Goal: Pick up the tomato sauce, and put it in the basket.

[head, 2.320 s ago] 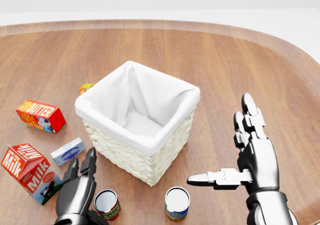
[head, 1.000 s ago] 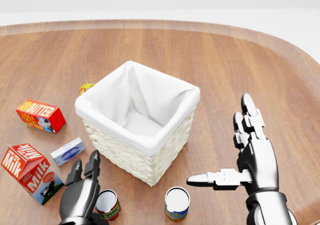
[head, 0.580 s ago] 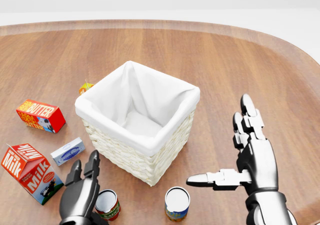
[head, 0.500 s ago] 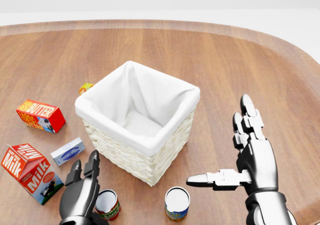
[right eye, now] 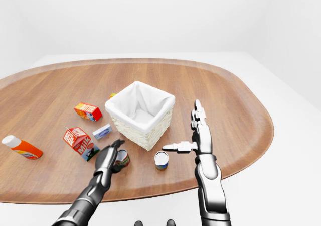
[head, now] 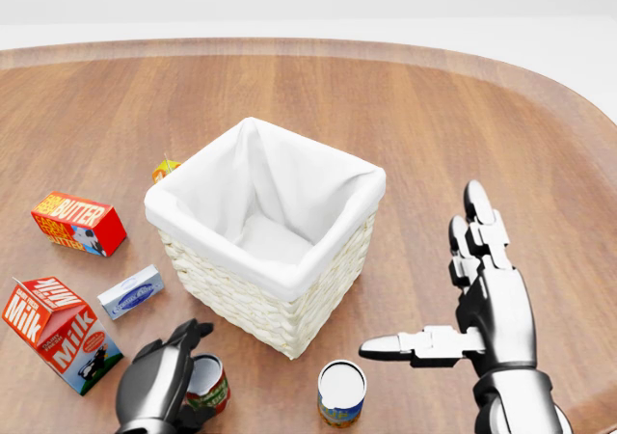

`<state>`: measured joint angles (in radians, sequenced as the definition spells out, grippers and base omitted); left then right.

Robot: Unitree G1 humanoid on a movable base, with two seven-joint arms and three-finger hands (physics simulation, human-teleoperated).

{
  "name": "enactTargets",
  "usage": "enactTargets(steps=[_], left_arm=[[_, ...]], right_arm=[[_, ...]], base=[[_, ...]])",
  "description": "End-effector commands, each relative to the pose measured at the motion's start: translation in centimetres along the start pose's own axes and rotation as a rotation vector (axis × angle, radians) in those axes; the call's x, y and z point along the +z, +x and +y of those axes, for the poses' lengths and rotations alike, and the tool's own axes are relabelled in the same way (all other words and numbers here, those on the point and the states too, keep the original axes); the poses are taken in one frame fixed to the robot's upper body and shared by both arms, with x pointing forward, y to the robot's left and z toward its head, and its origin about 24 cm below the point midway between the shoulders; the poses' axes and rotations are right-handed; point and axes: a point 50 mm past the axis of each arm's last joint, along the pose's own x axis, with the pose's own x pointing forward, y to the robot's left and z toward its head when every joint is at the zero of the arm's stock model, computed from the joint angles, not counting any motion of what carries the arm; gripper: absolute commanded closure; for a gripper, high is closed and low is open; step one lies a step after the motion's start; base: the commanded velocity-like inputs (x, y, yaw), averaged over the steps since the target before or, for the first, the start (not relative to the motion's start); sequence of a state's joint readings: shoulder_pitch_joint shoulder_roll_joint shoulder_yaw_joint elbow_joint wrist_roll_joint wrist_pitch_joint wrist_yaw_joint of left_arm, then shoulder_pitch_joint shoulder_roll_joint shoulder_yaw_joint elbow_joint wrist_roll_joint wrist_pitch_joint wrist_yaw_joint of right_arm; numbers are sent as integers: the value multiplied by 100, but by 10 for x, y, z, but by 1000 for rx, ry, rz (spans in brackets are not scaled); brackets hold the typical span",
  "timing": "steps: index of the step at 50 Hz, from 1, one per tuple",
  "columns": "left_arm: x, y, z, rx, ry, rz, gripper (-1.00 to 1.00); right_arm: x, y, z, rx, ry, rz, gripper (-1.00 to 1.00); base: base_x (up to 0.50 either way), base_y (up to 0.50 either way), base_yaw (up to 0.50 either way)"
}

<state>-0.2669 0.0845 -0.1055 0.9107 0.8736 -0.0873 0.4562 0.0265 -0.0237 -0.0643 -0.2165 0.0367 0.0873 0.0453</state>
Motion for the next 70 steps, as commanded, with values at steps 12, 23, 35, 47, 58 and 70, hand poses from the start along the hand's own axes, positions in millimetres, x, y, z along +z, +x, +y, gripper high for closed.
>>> enactTargets(steps=[12,23,35,47,58,70], left_arm=[[-2,2,0,6,8,15,100],[-2,3,1,11,4,18,80],[4,1,10,18,-49,-15,100],[15,-5,29,43,-127,-79,100],[23,-10,44,62,-170,-130,100],[31,-19,58,79,-201,-180,100]], right_arm=[[0,-1,0,0,0,-1,-100],[0,1,-1,-4,1,-2,-100],[2,1,-2,-15,5,-8,-100],[1,2,-2,-16,4,-3,-100],[-1,2,-2,-18,3,5,-100],[-2,3,-3,-21,2,6,-100]], base=[[0,0,0],[0,0,0],[0,0,0],[0,0,0],[0,0,0],[0,0,0]])
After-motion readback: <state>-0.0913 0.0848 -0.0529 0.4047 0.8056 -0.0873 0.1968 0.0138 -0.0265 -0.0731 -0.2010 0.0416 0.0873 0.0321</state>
